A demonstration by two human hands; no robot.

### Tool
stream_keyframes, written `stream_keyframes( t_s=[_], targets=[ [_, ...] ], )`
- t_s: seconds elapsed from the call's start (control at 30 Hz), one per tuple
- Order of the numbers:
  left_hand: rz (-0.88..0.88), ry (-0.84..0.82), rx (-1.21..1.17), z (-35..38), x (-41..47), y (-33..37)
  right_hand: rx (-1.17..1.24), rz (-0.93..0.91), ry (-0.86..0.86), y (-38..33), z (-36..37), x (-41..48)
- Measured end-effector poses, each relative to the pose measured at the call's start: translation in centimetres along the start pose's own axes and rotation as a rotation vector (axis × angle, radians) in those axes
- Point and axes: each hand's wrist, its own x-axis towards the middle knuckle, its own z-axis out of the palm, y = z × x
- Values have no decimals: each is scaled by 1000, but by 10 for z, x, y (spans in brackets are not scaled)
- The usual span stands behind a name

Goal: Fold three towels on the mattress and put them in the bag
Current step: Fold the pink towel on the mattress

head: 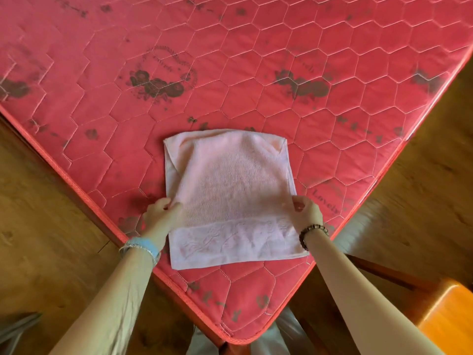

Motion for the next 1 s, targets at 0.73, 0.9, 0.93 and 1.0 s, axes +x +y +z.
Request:
stream_keyframes(
  t_s=[0.73, 0.9, 0.93, 1.0],
  targets=[
    [192, 374, -477, 8, 108, 95, 181, 32, -9, -95, 15, 108],
    [147, 332, -555, 7, 118, 103, 380, 113, 59, -122, 12, 125],
    [138, 327, -573, 9, 120, 103, 397, 123, 75, -127, 11, 127],
    [113, 314, -609, 12, 120, 103, 450, 156, 86, -138, 10, 131]
  ],
)
